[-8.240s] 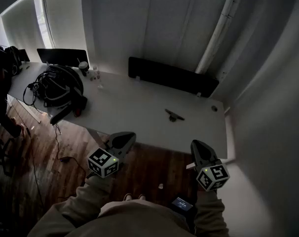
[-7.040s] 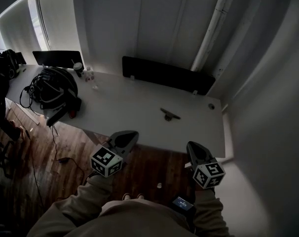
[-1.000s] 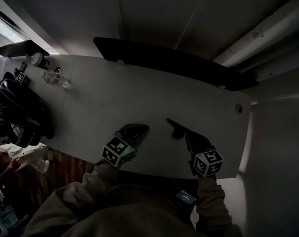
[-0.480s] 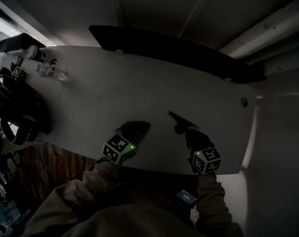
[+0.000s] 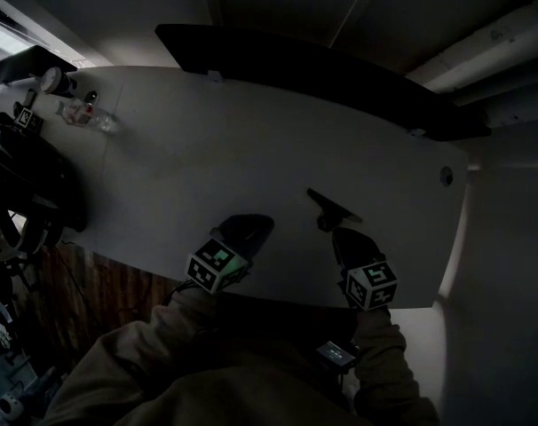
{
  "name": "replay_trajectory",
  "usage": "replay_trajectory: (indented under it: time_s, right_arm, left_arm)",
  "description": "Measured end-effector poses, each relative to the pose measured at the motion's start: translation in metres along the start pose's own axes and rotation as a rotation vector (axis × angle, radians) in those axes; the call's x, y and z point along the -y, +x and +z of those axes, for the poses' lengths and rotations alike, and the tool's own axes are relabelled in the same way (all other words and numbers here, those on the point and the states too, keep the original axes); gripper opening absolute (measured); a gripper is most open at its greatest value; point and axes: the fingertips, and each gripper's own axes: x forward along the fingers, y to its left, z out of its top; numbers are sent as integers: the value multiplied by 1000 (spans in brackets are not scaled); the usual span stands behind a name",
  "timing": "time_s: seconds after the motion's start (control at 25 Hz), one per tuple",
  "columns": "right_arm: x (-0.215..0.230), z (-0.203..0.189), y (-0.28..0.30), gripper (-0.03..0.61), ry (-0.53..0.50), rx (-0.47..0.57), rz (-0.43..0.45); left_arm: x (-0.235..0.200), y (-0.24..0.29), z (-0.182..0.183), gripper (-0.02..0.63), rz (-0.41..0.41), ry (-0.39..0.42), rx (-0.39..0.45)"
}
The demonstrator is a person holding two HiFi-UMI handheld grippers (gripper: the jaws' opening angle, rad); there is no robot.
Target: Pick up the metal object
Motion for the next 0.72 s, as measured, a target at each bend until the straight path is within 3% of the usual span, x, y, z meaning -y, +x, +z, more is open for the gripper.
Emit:
replay_trajectory:
  time_s: [0.28,0.36,0.44,0.72]
  right_arm:
    - [1,-10,6,24,-41,-14,-35]
    - [2,-13,8,128,-86,-30,-55]
    - [4,-17,9,186,-134,-47,-78]
    - [9,-21,19,207,-202,-67,-113]
  left_arm:
    - [2,3,-12,-3,-5,-11,-2]
    - [2,3,-16,-3,-3,-18,-6]
    - [2,3,-19,-3,-4,-22,-8]
    - [1,3,-27,-3,-6,-34,-8]
